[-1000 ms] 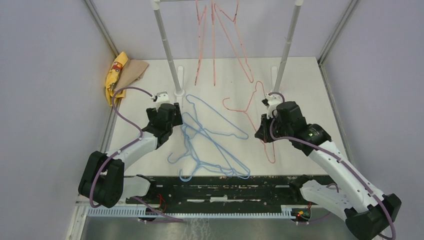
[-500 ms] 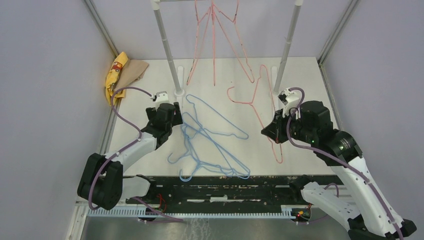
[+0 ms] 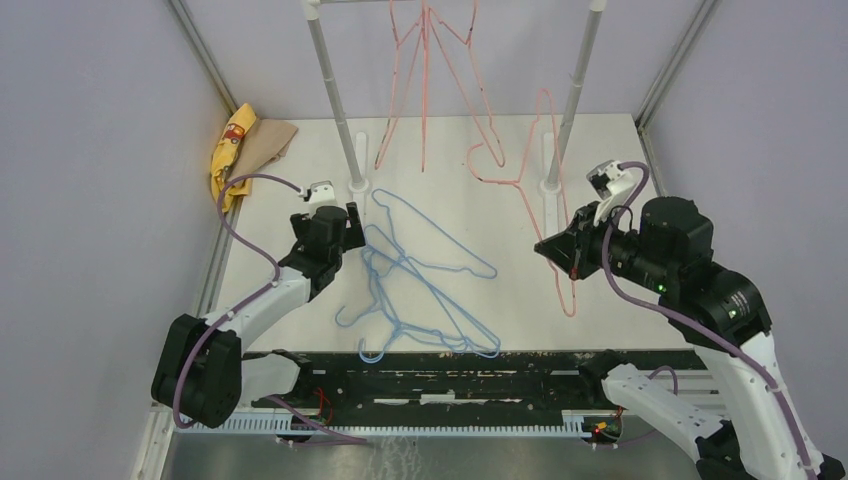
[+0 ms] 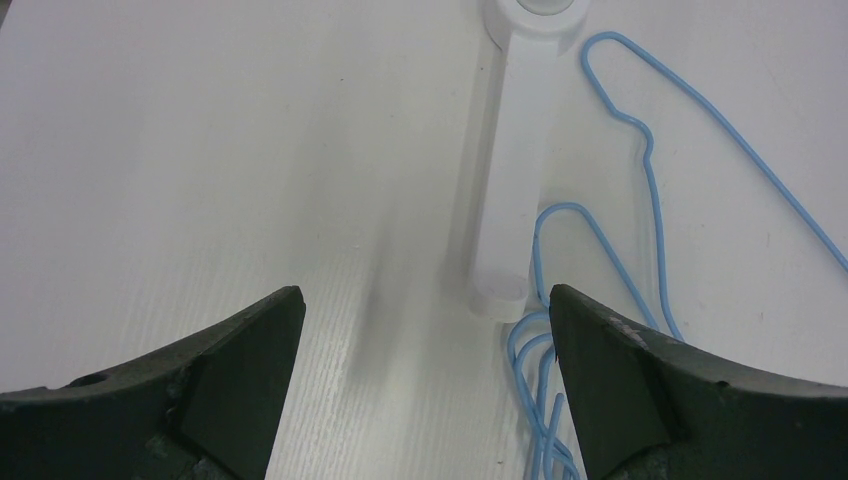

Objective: Organize the hangers

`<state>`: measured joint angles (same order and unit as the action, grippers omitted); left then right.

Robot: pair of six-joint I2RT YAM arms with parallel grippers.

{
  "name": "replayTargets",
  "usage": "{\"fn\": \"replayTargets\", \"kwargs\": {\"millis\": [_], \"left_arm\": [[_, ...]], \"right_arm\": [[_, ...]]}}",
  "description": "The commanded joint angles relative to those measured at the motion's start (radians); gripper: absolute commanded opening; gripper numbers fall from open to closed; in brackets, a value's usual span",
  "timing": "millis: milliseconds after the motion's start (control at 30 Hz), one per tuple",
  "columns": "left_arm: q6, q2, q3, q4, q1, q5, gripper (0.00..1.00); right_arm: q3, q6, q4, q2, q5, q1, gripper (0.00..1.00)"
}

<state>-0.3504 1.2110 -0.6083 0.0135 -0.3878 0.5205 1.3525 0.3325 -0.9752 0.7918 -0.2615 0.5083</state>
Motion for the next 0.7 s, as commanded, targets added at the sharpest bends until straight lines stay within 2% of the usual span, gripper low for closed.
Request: {"fn": "replayTargets", "kwargs": {"millis": [0,133,367,500,667], "left_arm": [[-0.001,-0.015,-0.045,0.014,0.001,0.009,0.99],[0.012,-0.012,-0.065,-0.001,0.000,0.025,0.99],[0.023,-0.015,-0.071,-0.005,-0.001,0.050,0.99],[0.024,0.003,-0.070,0.004,-0.001,0.050,0.99],[0.032,0.027,-0.074,0.011,0.000,0.078,0.99]], "right_arm": [[0.082,-0.009,0.145,0.077,0.035,-0.001,0.01],[0.116,0.031,0.309,0.158,0.004,-0.002,0.01],[0.212,0.075,0.454,0.315,-0.046,-0.017,0.01],[0.248,0.095,0.509,0.357,-0.056,-0.059,0.01],[0.257,0.168,0.610,0.404,-0.145,-0.140,0.01]]}}
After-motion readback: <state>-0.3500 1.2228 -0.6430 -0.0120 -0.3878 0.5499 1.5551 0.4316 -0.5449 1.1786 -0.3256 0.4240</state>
